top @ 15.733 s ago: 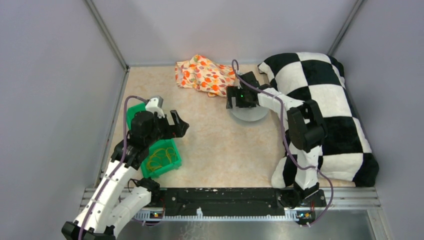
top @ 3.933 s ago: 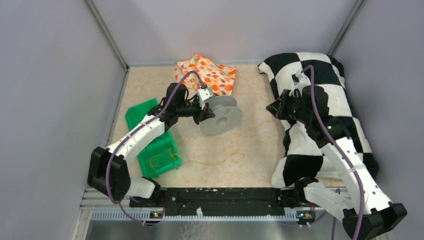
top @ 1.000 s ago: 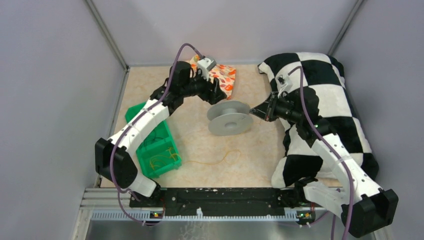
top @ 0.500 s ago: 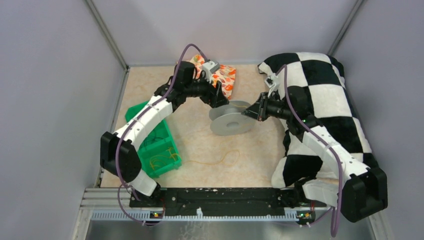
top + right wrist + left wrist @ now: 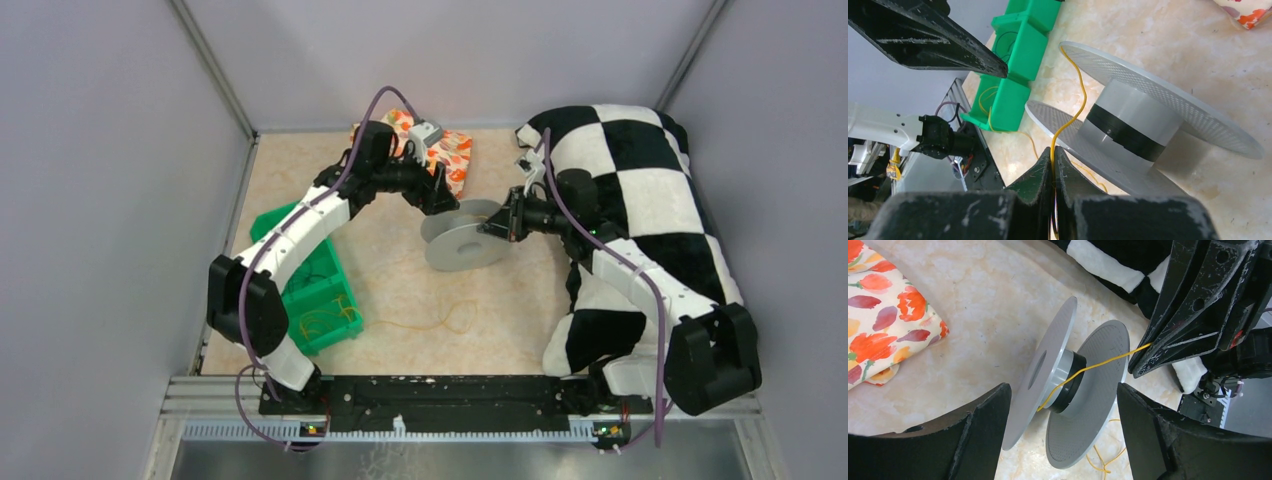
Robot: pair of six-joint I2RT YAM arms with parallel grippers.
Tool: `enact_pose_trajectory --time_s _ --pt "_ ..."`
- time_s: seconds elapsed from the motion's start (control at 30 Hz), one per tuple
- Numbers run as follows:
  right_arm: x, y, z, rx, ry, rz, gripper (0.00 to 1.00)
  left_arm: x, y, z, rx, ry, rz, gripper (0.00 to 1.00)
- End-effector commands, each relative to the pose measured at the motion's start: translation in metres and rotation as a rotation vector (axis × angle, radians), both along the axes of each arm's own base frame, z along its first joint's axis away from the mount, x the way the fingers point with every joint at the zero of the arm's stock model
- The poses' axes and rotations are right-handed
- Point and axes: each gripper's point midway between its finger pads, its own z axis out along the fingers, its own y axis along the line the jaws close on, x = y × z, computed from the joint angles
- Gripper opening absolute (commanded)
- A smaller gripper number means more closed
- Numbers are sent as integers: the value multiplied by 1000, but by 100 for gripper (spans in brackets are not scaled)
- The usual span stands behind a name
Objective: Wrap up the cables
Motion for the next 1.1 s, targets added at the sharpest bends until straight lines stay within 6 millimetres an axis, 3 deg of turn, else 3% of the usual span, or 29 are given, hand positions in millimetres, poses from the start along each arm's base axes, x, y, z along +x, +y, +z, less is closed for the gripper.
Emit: enact_pose_trajectory --time_s 0.0,0.37,0.6,0.83,1.07 --pt "17 8 39 48 -142 27 0 3 -2 8 -20 -43 -23 84" --pt "25 6 39 38 -139 23 0 6 4 0 29 -127 -40 84" --pt "25 6 32 33 -119 22 0 -8 12 -9 31 -61 -4 82" --pt "27 5 24 18 -99 10 0 -23 21 3 -52 -74 86 82" --pt "28 6 23 22 -92 10 0 -30 26 -3 -35 -86 137 82"
